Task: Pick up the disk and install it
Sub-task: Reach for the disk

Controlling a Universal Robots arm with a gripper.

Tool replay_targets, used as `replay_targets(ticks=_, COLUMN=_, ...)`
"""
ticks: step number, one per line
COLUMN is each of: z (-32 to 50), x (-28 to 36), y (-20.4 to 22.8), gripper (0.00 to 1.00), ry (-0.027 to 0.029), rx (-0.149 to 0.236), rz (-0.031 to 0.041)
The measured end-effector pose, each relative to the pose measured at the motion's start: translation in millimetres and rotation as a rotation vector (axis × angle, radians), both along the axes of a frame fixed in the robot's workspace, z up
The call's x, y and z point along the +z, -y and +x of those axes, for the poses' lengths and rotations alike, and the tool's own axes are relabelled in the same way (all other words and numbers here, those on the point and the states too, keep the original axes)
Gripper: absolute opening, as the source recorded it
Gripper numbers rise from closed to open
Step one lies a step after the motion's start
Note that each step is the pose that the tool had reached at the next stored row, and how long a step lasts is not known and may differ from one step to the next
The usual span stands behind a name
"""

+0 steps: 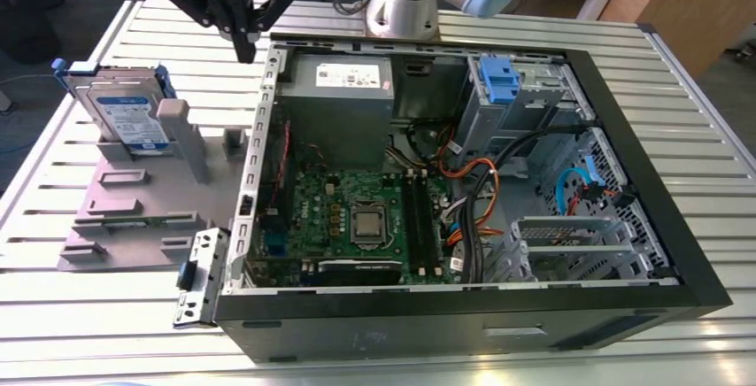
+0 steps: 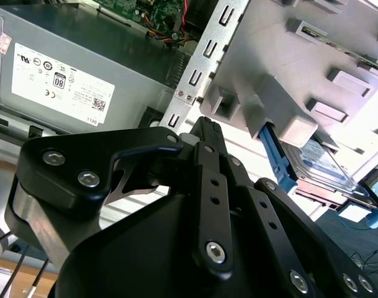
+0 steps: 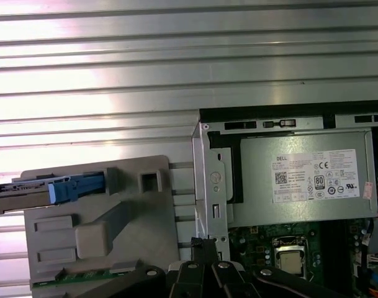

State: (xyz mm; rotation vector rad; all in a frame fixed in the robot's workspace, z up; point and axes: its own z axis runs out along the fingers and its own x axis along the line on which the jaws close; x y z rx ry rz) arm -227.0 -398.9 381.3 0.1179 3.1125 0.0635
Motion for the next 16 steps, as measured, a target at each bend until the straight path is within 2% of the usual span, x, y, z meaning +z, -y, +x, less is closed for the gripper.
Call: replay_targets(ticks=16, z=-5.0, x=-0.4, y=0.0, gripper=0.11, ry=0.0001, rx=0.000, rz=-0.0002)
